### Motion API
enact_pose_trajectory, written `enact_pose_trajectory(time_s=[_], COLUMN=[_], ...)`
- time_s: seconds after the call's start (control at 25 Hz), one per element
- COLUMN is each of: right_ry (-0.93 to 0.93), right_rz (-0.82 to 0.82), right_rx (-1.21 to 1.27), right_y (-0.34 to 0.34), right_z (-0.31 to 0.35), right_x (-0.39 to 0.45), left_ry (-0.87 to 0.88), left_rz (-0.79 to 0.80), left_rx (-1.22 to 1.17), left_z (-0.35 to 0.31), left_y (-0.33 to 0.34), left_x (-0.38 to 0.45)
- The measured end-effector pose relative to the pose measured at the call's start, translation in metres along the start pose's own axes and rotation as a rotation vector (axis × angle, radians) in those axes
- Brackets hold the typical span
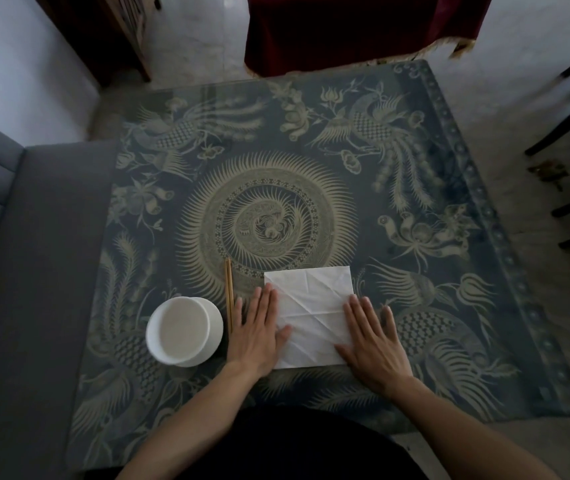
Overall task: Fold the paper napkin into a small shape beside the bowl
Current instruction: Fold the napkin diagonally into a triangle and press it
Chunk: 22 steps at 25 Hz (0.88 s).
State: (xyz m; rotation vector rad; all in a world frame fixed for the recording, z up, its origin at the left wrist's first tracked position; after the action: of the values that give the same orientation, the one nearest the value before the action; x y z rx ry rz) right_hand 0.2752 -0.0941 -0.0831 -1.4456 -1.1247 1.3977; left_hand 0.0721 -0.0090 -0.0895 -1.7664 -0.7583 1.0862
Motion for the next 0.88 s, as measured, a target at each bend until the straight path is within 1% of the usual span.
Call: enact_pose_trajectory(time_s=[0.08, 0.12, 0.24, 0.28, 0.36, 0.44, 0.52, 0.64, 0.8, 0.88], right_ry=[0.017, 0.008, -0.115, -0.164, -0.226, -0.236, -0.219, -0.187, -0.157, -0.146], right_rz=[-0.007, -0.019, -0.042, -0.048, -0.052, -0.046, -0.052, -0.039, -0.011, -0.007], right_rx=[0.005, 0.004, -0.03, -0.038, -0.035, -0.043, -0.049, -0.062, -0.049, -0.046], right_y=[-0.002, -0.005, -0.011, -0.012, -0.01, -0.009, -0.011, -0.015, -0.017, -0.017], right_z=[-0.005, -0.006, 0.007, 0.013, 0.021, 0.022, 0.02, 0.015, 0.01, 0.009], right_x=[-0.003, -0.005, -0.012, -0.016, -0.026, -0.033, -0.037, -0.038, -0.04, -0.04], left_ry=[-0.014, -0.016, -0.048, -0.094, -0.179, -0.197, -0.184, -0.147, -0.106, -0.094], left_rz=[-0.024, -0.065, -0.245, -0.256, -0.212, -0.199, -0.195, -0.144, -0.091, -0.094], left_rx=[-0.053, -0.097, -0.213, -0.241, -0.285, -0.273, -0.237, -0.237, -0.171, -0.195], left_z=[0.001, 0.001, 0.005, 0.01, 0.019, 0.022, 0.022, 0.017, 0.007, 0.004], left_y=[-0.009, -0.02, -0.057, -0.065, -0.069, -0.073, -0.077, -0.075, -0.071, -0.073], left_x=[0.004, 0.008, 0.03, 0.04, 0.056, 0.066, 0.071, 0.077, 0.078, 0.078])
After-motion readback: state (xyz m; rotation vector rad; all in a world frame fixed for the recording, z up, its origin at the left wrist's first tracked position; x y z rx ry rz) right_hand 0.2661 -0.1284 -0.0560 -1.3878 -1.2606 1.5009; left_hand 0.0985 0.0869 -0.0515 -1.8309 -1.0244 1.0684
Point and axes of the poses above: each hand's wrist, its own x-axis towards the middle knuckle, its own y-axis out of the palm, z = x × y, the point moved 9 cm from there along x, towards the middle knuckle, and after that the axes turned 11 degrees about -x, right-handed, at the moved point
